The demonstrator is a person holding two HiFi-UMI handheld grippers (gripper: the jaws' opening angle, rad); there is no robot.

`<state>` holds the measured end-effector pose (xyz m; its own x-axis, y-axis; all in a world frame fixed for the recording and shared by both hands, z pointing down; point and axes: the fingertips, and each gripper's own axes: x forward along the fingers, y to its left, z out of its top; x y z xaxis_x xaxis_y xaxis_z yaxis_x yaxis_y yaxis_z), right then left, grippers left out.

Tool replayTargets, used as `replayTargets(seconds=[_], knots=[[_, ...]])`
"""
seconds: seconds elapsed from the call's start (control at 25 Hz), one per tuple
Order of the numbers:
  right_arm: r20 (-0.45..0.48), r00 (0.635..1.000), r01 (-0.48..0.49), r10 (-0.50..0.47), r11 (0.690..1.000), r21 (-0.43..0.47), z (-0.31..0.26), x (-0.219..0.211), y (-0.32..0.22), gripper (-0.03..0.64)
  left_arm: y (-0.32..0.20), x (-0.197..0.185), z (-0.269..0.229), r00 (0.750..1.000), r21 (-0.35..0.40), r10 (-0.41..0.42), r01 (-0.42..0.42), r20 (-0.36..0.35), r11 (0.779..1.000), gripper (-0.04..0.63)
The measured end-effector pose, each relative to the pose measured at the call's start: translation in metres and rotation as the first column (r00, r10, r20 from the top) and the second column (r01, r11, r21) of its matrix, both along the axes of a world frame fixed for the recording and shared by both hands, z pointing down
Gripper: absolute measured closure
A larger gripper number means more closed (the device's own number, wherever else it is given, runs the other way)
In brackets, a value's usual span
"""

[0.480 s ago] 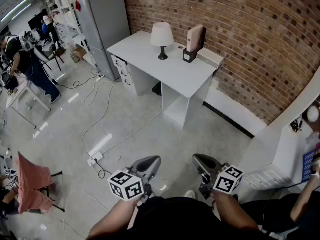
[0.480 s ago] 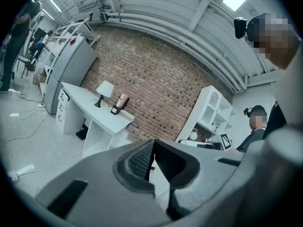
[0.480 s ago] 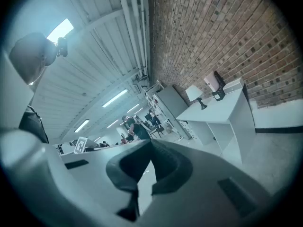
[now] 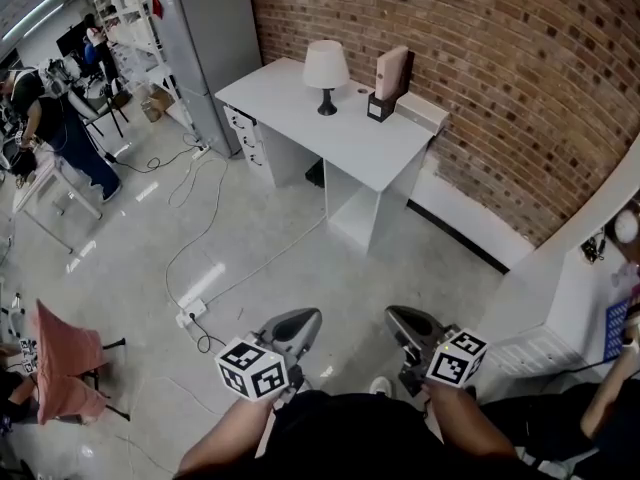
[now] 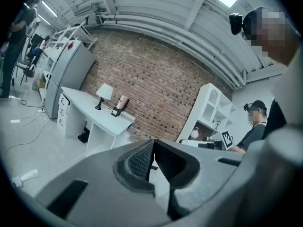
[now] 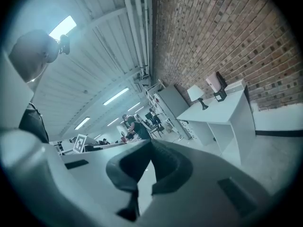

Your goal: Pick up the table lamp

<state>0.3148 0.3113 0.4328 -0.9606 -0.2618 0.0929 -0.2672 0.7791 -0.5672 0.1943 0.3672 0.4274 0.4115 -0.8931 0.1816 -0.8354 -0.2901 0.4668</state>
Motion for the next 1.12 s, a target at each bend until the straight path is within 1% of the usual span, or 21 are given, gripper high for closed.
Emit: replayTargets(seconds=[0.08,0.16,0.24,0.32,0.36,0.44,0.64,0.72,0.8,0.88,0.96,1.0,1.04,1.08,1.12], knots=[[-0.01,1.0,-0.008,0.008,1.0,0.001,0.002,-0.001,0.001,0.614,0.002,-0.001,0.002,1.0,-0.004,-0.001,0.001,-0.007,1.0,0.591],[-0.034,0.999,-0.025,0.025,0.999,0.022,0.005,-0.002,0.0,0.614,0.004,-0.002,0.005,1.0,-0.013,0.0,0.0,-0.027,1.0,0.591],[-0.057,0.998,-0.02,0.023,0.999,0.045,0.008,-0.002,0.002,0.612,0.004,-0.001,0.011,0.997,-0.03,0.005,-0.007,-0.075,1.0,0.591],[-0.057,0.998,0.002,0.0,1.0,0.027,0.01,-0.005,0.005,0.612,0.003,-0.001,0.015,0.993,-0.045,0.004,-0.009,-0.12,0.999,0.591],[-0.048,0.999,0.011,-0.011,1.0,0.012,0.01,-0.006,0.006,0.612,0.003,-0.001,0.016,0.992,-0.048,0.002,-0.009,-0.126,0.999,0.591],[-0.037,0.999,0.018,-0.018,1.0,-0.006,0.011,-0.008,0.007,0.612,0.004,0.0,0.015,0.993,-0.048,0.003,-0.009,-0.115,0.999,0.591],[-0.04,0.999,0.008,-0.008,1.0,-0.016,0.011,-0.008,0.005,0.612,0.003,-0.002,0.009,0.995,-0.028,0.0,-0.003,-0.104,1.0,0.591],[-0.013,1.0,0.003,-0.003,0.999,-0.034,0.009,-0.006,0.002,0.611,0.001,-0.004,0.006,0.994,-0.017,-0.005,0.003,-0.113,1.0,0.591],[0.025,1.0,0.002,0.0,0.999,-0.053,0.004,-0.005,0.0,0.606,-0.001,-0.005,0.002,0.99,-0.001,0.001,-0.001,-0.142,1.0,0.591],[0.068,0.998,0.005,0.001,0.997,-0.076,-0.002,-0.004,-0.002,0.578,-0.002,-0.005,-0.003,0.982,0.012,0.006,-0.004,-0.189,1.0,0.589],[0.113,0.994,0.015,-0.004,0.995,-0.103,-0.007,-0.004,-0.004,0.527,-0.004,-0.006,-0.008,0.972,0.026,0.013,-0.007,-0.236,1.0,0.585],[0.134,0.991,0.024,-0.008,0.993,-0.116,-0.009,-0.004,-0.004,0.497,-0.005,-0.006,-0.011,0.966,0.036,0.022,-0.013,-0.256,0.999,0.545],[0.153,0.988,0.033,-0.012,0.991,-0.13,-0.011,-0.004,-0.005,0.468,-0.005,-0.005,-0.014,0.961,0.046,0.034,-0.022,-0.274,0.999,0.475],[0.174,0.985,0.041,-0.015,0.989,-0.144,-0.013,-0.005,-0.005,0.436,-0.005,-0.004,-0.018,0.956,0.057,0.046,-0.031,-0.289,0.998,0.448],[0.195,0.981,0.047,-0.016,0.987,-0.156,-0.016,-0.005,-0.005,0.412,-0.006,-0.004,-0.021,0.952,0.068,0.056,-0.037,-0.302,0.997,0.441]])
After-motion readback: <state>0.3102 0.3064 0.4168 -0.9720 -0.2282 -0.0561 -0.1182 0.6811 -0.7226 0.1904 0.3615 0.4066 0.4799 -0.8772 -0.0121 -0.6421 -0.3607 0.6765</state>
